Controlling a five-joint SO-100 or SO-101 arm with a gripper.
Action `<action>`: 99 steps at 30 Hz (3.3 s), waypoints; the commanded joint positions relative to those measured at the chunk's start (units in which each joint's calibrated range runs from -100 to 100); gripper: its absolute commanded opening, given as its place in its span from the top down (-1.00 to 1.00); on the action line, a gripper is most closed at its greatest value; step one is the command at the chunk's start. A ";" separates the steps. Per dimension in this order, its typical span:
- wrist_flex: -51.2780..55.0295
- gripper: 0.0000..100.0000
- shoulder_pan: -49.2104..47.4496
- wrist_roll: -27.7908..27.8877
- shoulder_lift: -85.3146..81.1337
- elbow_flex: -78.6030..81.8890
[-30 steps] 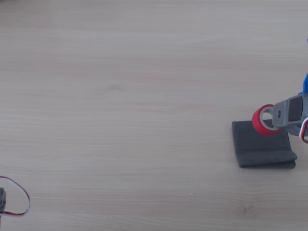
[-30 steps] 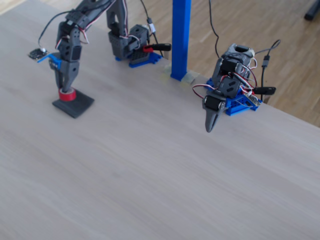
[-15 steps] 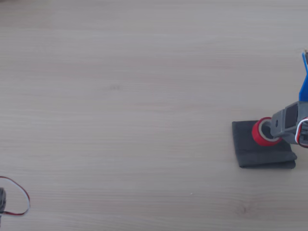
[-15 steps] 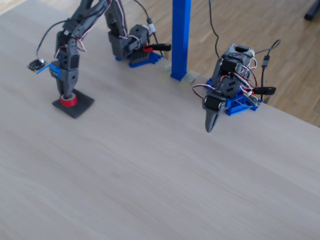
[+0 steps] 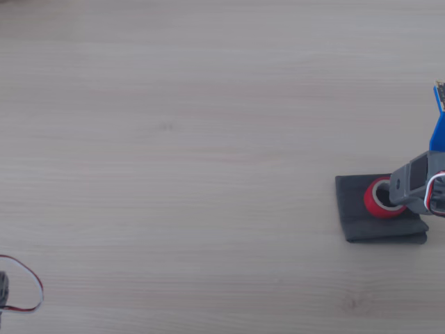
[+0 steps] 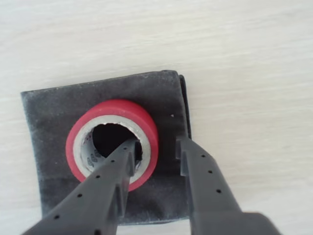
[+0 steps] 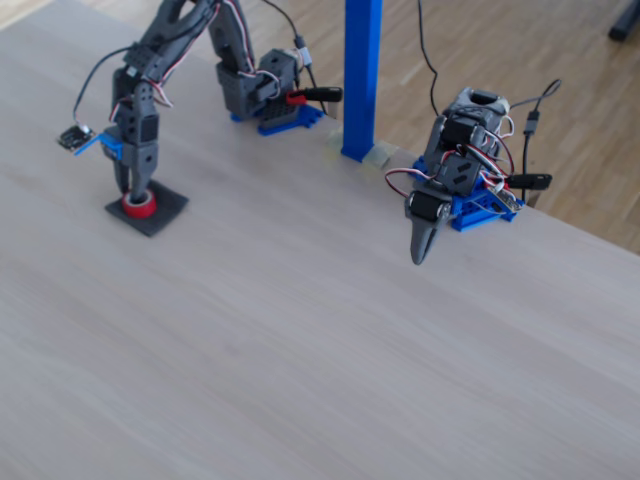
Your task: Grab the red tape and move it to the grey mat
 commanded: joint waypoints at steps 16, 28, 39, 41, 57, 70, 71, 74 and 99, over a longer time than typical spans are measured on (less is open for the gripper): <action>-0.09 0.67 -6.89 -0.14 -16.34 -2.73; 0.42 0.94 -10.77 -0.14 -34.77 3.96; 0.34 0.96 -9.87 -0.25 -55.02 25.47; 0.34 0.96 -9.78 -0.25 -58.26 28.81; 0.34 0.96 -6.80 -2.44 -82.50 55.56; 4.15 0.96 -4.91 -3.90 -96.62 68.30; 5.93 0.96 -4.91 -4.22 -97.03 68.30; 12.47 0.96 -4.91 -5.52 -98.86 68.30; 37.32 0.95 -4.46 -8.97 -106.41 67.85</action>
